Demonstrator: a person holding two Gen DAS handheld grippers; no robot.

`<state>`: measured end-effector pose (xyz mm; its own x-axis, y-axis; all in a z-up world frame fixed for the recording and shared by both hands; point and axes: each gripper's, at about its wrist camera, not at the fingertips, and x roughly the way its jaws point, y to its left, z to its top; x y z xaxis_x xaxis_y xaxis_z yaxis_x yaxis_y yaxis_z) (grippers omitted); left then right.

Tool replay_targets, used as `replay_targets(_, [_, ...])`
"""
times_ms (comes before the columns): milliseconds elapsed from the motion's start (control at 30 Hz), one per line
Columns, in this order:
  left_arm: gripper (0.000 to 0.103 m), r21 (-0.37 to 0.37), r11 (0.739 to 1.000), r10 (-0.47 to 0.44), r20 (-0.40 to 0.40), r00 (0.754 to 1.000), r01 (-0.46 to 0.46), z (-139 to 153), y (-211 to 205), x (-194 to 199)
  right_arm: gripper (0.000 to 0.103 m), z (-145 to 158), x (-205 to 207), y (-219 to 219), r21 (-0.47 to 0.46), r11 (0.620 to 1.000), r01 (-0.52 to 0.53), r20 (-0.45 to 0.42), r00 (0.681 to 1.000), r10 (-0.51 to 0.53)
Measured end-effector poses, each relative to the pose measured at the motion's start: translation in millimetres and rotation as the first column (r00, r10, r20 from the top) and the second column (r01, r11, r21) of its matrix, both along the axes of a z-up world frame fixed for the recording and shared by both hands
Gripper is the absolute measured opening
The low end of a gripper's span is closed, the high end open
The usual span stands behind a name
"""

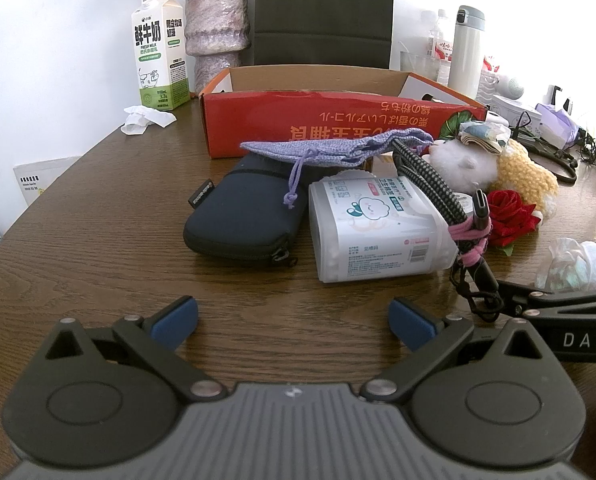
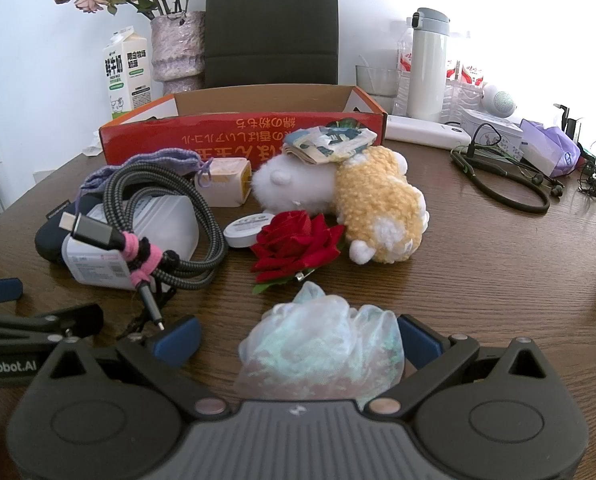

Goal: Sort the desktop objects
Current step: 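Grasp the clear plastic bag with the right tool while the left tool grasps the braided cable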

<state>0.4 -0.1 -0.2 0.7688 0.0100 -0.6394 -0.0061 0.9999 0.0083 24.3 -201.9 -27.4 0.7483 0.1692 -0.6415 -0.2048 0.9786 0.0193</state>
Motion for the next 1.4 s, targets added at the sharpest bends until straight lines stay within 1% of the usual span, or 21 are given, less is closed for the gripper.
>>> replay_targets(500, [0.103, 0.002, 1.0, -0.006, 0.002, 1.0, 0.006, 0, 1, -1, 0.103, -3, -2, 1, -0.003, 1.0, 0.005, -0.002, 1.0, -0.005])
replay_targets(567, [0.103, -0.002, 1.0, 0.014, 0.003, 1.0, -0.014, 1, 3, -8, 0.103, -1, -4, -2, -0.004, 1.0, -0.012, -0.031, 0.999, 0.011])
replay_targets(600, [0.103, -0.012, 1.0, 0.018, 0.022, 1.0, -0.018, 6, 7, -15, 0.102, 2, -6, -2, -0.009, 1.0, -0.025, -0.045, 0.999, 0.024])
replay_targets(667, [0.103, -0.038, 0.999, 0.008, 0.096, 0.995, -0.004, 17, 13, -31, 0.102, 11, -22, -14, 0.038, 0.998, -0.053, -0.004, 0.999, 0.054])
replay_targets(700, [0.103, -0.038, 0.999, -0.005, 0.121, 0.993, 0.01, 21, 15, -35, 0.102, 16, -30, -19, 0.058, 0.995, -0.081, 0.016, 0.997, 0.08])
replay_targets(767, [0.103, -0.03, 0.999, -0.023, 0.137, 0.99, 0.028, 29, 17, -32, 0.101, 26, -38, -31, 0.083, 0.988, -0.133, 0.059, 0.99, 0.129])
replay_targets(833, [0.102, -0.055, 0.997, -0.039, 0.144, 0.989, 0.048, 35, 20, -24, 0.101, 34, -40, -35, 0.075, 0.988, -0.136, 0.091, 0.987, 0.129])
replay_targets(867, [0.101, -0.074, 0.996, -0.044, 0.15, 0.988, 0.056, 38, 20, -21, 0.098, 36, -38, -35, 0.056, 0.99, -0.129, 0.099, 0.987, 0.123])
replay_targets(900, [0.101, -0.081, 0.993, -0.075, 0.159, 0.984, 0.089, 40, 17, -19, 0.09, 37, -35, -35, 0.042, 0.99, -0.131, 0.104, 0.986, 0.126])
replay_targets(933, [0.101, -0.07, 0.987, -0.133, 0.167, 0.977, 0.146, 41, 11, -16, 0.086, 36, -33, -35, 0.036, 0.99, -0.137, 0.1, 0.986, 0.133])
replay_targets(967, [0.101, -0.046, 0.98, -0.182, 0.162, 0.97, 0.192, 40, 3, -11, 0.08, 34, -29, -34, 0.035, 0.989, -0.146, 0.078, 0.987, 0.143])
replay_targets(1000, [0.101, -0.028, 0.976, -0.211, 0.158, 0.965, 0.218, 39, -4, -8, 0.073, 30, -26, -34, 0.035, 0.987, -0.155, 0.053, 0.987, 0.153])
replay_targets(1033, [0.101, -0.023, 0.971, -0.231, 0.161, 0.96, 0.238, 38, -11, -5, 0.069, 27, -23, -33, 0.037, 0.986, -0.163, 0.036, 0.986, 0.162])
replay_targets(1067, [0.101, -0.032, 0.965, -0.252, 0.164, 0.954, 0.26, 38, -16, -5, 0.06, 23, -21, -32, 0.036, 0.985, -0.169, 0.022, 0.986, 0.168])
replay_targets(1100, [0.101, -0.06, 0.955, -0.277, 0.169, 0.946, 0.291, 40, -19, -4, 0.052, 20, -23, -32, 0.032, 0.985, -0.169, 0.017, 0.986, 0.168])
replay_targets(1167, [0.101, -0.136, 0.934, -0.304, 0.181, 0.935, 0.33, 43, -24, 4, 0.052, 16, -25, -34, 0.034, 0.986, -0.162, 0.025, 0.987, 0.161])
replay_targets(1233, [0.101, -0.178, 0.937, -0.274, 0.159, 0.949, 0.3, 43, -34, 16, 0.051, 15, -24, -37, 0.055, 0.986, -0.155, 0.031, 0.988, 0.154])
replay_targets(1300, [0.087, -0.167, 0.954, -0.229, 0.128, 0.965, 0.248, 40, -46, 27, 0.05, 14, -23, -39, 0.064, 0.987, -0.151, 0.023, 0.989, 0.149])
replay_targets(1333, [0.061, -0.153, 0.962, -0.207, 0.132, 0.969, 0.227, 40, -50, 28, 0.05, 15, -23, -40, 0.066, 0.987, -0.146, 0.025, 0.989, 0.145])
replay_targets(1367, [0.039, -0.138, 0.969, -0.186, 0.13, 0.974, 0.204, 39, -54, 28, 0.05, 15, -23, -41, 0.067, 0.987, -0.146, 0.027, 0.989, 0.145])
replay_targets(1400, [0.027, -0.101, 0.979, -0.163, 0.129, 0.978, 0.177, 38, -60, 27, 0.05, 16, -25, -41, 0.067, 0.987, -0.149, 0.029, 0.989, 0.147])
